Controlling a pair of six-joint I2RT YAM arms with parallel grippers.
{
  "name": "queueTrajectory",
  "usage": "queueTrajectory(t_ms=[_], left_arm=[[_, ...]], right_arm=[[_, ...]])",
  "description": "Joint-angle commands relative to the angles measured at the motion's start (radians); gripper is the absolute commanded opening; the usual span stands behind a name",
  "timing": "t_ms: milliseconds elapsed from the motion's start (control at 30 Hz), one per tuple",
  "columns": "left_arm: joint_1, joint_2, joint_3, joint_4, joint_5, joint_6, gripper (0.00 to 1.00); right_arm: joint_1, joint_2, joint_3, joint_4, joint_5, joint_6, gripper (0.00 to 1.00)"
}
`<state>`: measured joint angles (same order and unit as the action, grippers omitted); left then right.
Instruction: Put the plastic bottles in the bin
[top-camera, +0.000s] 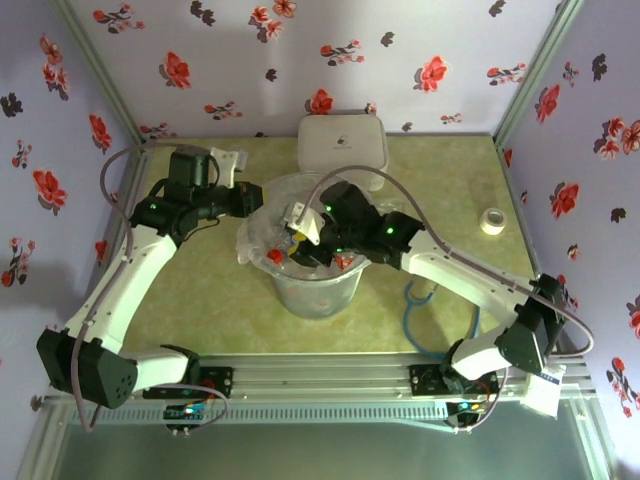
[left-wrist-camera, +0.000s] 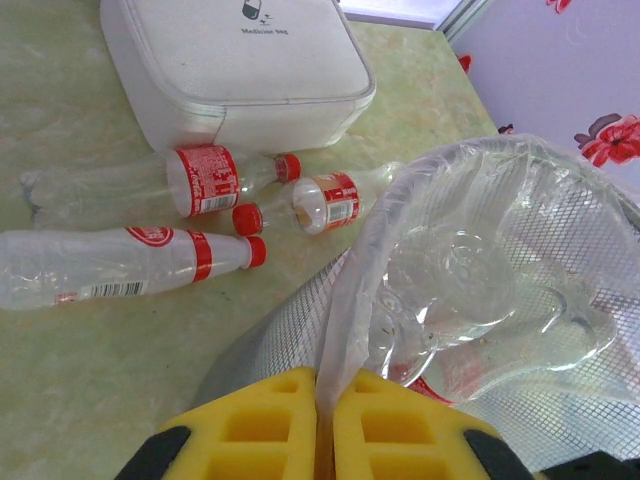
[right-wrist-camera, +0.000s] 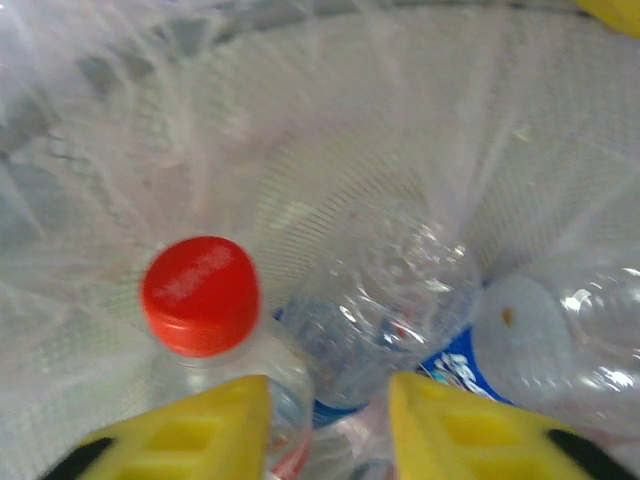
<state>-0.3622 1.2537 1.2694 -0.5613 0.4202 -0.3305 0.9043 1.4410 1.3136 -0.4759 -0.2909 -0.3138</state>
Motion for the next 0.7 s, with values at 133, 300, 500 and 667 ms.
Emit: queueTrajectory(t_ms=[133, 300, 500, 667], left_arm=[[-0.011, 0.020, 0.012, -0.064, -0.011, 0.009, 0.00], [-0.011, 0.020, 0.010, -0.067, -0.010, 0.018, 0.00], [-0.011, 0.023, 0.014, -0.065, -0.010, 0.022, 0.00], [-0.011, 0.019, 0.019, -0.073, -0.024, 0.029, 0.00]], right_arm=[[-0.084, -0.071, 0.071, -0.074, 0.066, 0.108, 0.73], [-0.124, -0.151, 0.072, 0.016, 0.098, 0.183, 0.89], [-0.182, -0.249, 0.025, 0.113, 0.168, 0.255, 0.97], [-0.284, -0.312, -0.024, 0.150, 0.269, 0.366, 0.99]])
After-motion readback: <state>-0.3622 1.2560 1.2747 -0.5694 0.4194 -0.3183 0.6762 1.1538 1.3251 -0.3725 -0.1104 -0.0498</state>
